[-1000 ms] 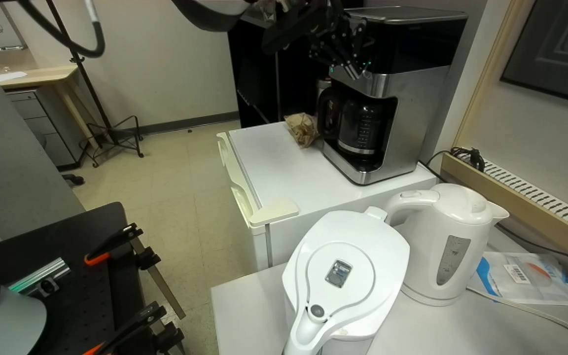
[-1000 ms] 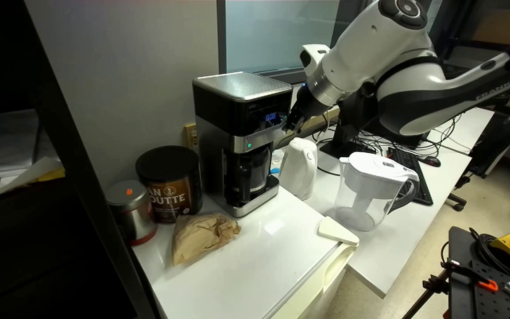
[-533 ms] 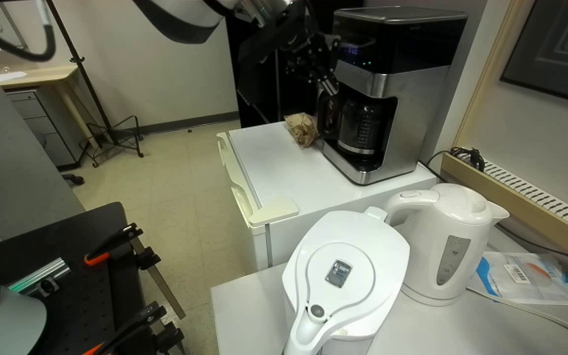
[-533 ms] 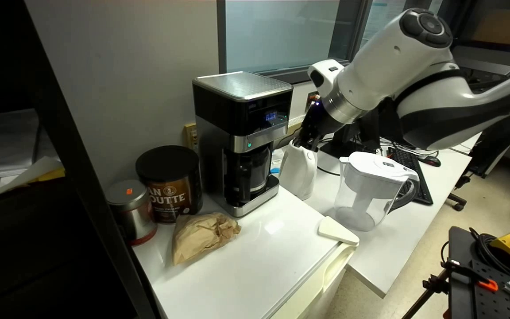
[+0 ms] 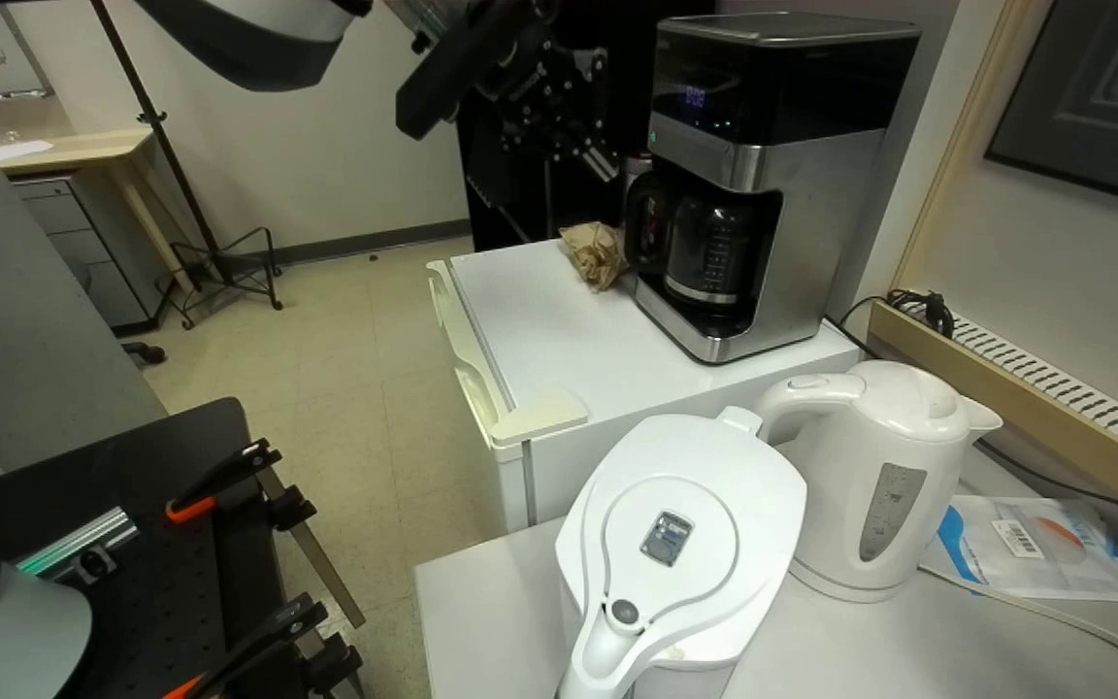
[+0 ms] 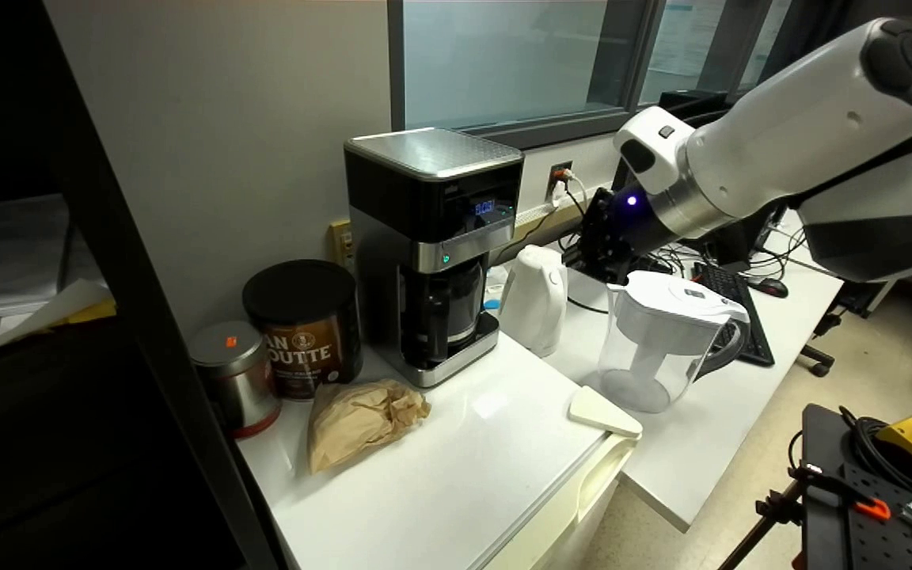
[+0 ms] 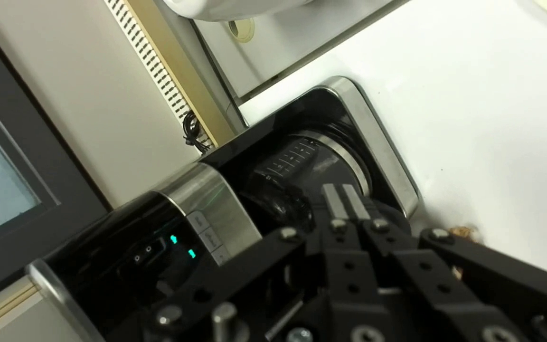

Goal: Press a button on the coffeemaker

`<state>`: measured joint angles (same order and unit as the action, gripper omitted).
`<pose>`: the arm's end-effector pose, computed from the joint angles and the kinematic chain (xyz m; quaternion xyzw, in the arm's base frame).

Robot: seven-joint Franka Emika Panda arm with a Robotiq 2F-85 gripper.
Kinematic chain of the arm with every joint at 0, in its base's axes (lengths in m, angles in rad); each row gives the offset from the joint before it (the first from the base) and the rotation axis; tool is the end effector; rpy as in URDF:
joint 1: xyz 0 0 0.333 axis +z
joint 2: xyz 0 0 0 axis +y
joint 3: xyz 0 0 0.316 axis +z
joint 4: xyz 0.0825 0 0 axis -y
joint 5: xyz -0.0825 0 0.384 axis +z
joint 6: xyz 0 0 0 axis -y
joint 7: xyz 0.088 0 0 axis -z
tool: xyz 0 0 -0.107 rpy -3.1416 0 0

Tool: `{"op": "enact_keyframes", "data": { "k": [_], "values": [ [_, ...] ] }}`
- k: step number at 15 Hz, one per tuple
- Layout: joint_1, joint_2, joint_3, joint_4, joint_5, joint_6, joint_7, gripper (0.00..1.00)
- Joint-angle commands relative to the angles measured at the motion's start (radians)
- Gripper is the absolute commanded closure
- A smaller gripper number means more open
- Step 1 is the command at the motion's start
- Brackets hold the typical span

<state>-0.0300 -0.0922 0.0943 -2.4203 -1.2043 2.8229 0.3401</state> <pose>0.4910 0.0786 0.3751 0.8561 0.3646 0.2571 0.2609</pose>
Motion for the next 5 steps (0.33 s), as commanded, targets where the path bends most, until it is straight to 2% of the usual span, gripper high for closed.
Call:
{"op": "enact_keyframes", "data": {
  "k": [1,5],
  "values": [
    [-0.008,-0.09,-0.001,-0.074,-0.092,0.035,0.04,0.97],
    [-0.009,-0.131,0.0,-0.102,-0.163,0.047,0.083,0.97]
  ]
}}
